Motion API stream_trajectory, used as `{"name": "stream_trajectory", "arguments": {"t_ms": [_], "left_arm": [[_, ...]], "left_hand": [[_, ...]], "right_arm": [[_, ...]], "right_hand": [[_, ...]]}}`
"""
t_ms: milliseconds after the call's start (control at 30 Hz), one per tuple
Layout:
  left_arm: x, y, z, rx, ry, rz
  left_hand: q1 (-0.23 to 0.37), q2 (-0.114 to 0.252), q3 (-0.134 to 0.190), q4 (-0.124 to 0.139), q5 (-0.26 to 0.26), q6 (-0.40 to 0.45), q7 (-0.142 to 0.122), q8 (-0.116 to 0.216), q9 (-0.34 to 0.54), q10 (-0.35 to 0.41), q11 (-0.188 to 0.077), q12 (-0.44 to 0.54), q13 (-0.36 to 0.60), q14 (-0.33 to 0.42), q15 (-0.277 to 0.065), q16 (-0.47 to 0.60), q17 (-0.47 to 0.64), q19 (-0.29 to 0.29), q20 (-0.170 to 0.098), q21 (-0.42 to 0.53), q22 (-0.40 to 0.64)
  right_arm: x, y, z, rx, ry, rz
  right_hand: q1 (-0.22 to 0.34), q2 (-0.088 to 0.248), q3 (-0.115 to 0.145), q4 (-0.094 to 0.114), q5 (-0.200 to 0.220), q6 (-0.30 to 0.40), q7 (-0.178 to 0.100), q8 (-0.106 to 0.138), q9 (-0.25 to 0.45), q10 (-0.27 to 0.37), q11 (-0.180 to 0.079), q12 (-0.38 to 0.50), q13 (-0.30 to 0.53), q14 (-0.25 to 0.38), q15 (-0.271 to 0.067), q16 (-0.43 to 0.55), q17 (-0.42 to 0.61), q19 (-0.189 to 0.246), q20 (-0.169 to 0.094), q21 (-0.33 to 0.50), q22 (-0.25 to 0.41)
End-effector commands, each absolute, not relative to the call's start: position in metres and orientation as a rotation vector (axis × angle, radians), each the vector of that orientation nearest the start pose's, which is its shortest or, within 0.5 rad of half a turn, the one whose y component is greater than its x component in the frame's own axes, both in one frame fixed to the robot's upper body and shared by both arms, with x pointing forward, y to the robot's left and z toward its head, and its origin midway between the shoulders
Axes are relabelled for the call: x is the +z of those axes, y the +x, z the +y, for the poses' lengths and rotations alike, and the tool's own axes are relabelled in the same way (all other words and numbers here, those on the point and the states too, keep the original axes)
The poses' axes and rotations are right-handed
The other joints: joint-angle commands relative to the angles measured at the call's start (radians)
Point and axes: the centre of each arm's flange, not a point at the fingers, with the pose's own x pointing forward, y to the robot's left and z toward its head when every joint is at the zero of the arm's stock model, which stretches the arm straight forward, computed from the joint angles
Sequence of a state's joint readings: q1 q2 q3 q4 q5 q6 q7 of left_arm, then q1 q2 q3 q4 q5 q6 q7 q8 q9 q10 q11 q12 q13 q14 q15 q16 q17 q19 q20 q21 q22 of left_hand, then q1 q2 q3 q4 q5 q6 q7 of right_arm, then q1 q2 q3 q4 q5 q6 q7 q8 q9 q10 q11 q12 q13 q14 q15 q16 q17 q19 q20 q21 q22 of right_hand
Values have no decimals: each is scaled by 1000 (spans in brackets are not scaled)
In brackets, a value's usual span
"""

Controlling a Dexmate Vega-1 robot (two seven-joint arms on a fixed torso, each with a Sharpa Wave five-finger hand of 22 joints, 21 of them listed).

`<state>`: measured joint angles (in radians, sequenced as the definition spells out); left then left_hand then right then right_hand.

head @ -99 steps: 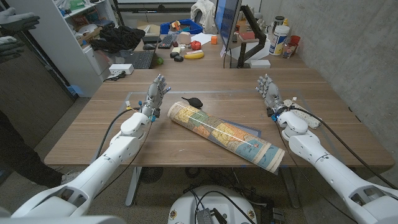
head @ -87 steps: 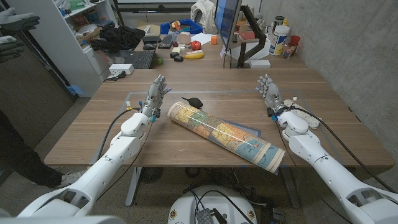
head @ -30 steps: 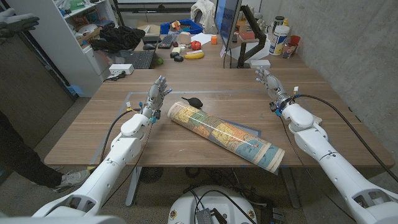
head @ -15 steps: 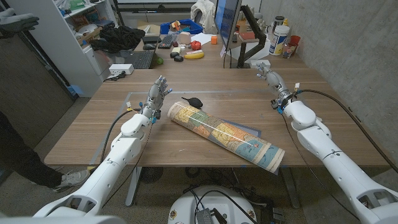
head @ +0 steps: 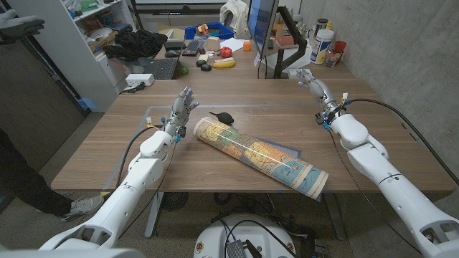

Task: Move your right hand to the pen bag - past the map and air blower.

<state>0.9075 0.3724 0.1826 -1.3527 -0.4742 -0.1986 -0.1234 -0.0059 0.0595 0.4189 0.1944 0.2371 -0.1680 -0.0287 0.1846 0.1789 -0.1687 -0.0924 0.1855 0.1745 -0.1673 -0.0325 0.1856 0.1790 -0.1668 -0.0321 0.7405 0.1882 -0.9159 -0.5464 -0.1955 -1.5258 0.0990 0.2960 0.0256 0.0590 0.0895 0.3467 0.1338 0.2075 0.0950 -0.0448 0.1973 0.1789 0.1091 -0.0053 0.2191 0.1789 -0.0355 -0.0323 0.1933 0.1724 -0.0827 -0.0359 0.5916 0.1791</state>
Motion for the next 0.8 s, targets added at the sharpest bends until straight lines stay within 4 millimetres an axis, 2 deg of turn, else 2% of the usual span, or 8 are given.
{"name": "stream_trajectory", "arguments": {"t_ms": [33, 800], "left_arm": [[-31, 644, 285, -214, -23, -591], [-31, 642, 284, -214, -18, -590]], "left_hand": [[5, 117, -3, 0, 4, -56, 0, 4, 3, -9, 2, 8, 5, -40, -12, 10, 4, -111, -13, 2, 3], [5, 118, -7, 0, 6, -53, 1, 5, 3, -9, 0, 8, 5, -39, -11, 10, 3, -110, -13, 1, 3]], "right_arm": [[47, 586, -295, 91, -604, -848], [60, 569, -302, 23, -778, -865]], "right_hand": [[11, 61, 3, -8, -3, 12, -1, 6, 5, 10, 4, 6, 3, 9, -12, -1, 1, 2, -71, -3, 1], [23, 65, 5, -16, -6, 38, -8, 9, 5, 29, 3, 9, 3, 20, -12, -1, 1, 11, -70, -8, 1]]}}
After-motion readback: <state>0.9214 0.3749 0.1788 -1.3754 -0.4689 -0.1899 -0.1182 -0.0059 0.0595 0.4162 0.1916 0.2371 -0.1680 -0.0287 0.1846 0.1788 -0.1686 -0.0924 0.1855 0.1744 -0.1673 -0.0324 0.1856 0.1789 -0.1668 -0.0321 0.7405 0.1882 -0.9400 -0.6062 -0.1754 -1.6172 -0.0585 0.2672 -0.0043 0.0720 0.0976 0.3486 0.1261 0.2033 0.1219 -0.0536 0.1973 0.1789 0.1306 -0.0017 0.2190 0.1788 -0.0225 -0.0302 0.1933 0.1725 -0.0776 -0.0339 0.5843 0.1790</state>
